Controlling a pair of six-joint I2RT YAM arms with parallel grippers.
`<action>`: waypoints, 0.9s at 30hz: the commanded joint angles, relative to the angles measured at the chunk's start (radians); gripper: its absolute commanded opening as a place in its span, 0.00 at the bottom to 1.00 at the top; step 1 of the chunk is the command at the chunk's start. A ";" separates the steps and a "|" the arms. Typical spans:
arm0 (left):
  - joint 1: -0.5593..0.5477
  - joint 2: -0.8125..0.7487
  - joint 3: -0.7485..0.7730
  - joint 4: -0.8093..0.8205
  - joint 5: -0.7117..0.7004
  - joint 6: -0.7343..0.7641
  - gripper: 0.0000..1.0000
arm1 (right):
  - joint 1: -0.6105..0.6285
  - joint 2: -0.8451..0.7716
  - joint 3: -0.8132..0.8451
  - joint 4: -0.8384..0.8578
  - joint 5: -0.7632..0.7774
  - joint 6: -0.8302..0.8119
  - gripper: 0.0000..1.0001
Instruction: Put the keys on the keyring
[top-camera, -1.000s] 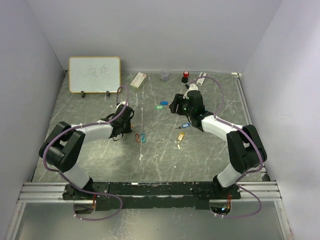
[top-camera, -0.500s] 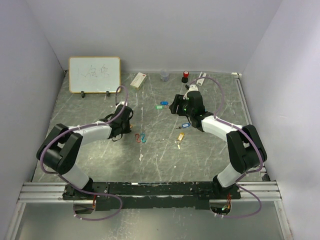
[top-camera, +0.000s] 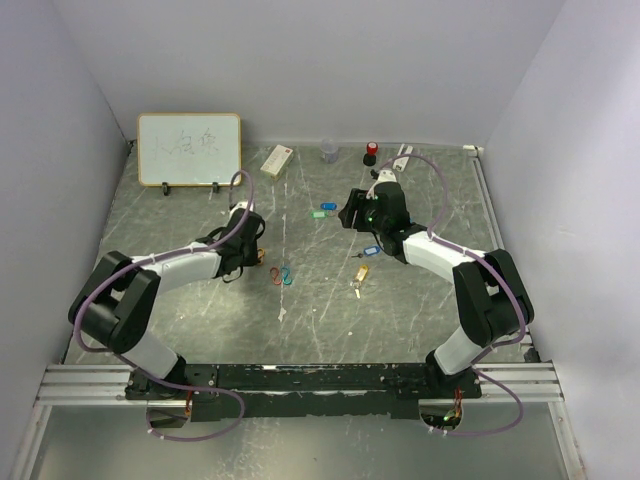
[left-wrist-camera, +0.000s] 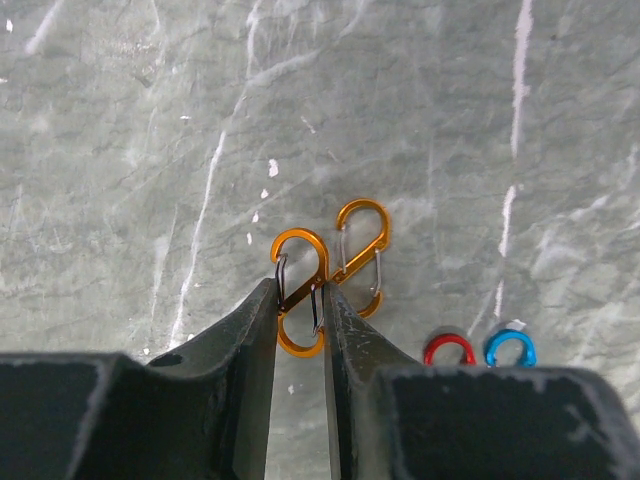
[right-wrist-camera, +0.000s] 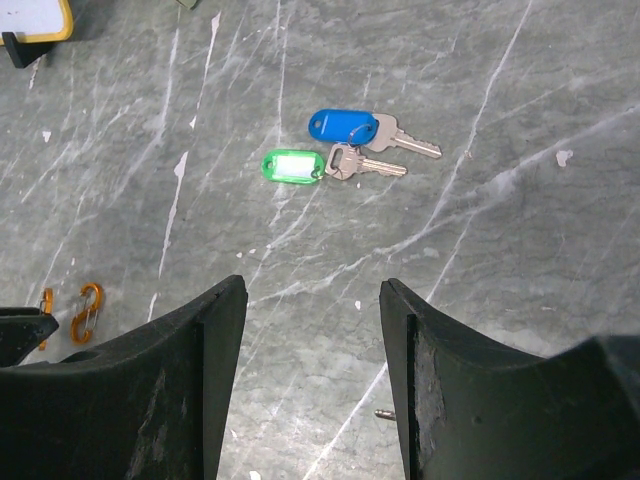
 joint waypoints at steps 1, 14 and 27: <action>-0.002 0.041 0.023 -0.043 -0.045 0.026 0.31 | -0.007 -0.014 -0.011 0.018 -0.001 -0.010 0.57; 0.010 0.057 0.030 -0.046 -0.045 0.044 0.64 | -0.007 -0.004 -0.004 0.020 -0.006 -0.010 0.57; 0.014 0.051 0.023 -0.043 -0.059 0.045 0.71 | -0.007 -0.007 -0.007 0.015 0.000 -0.013 0.57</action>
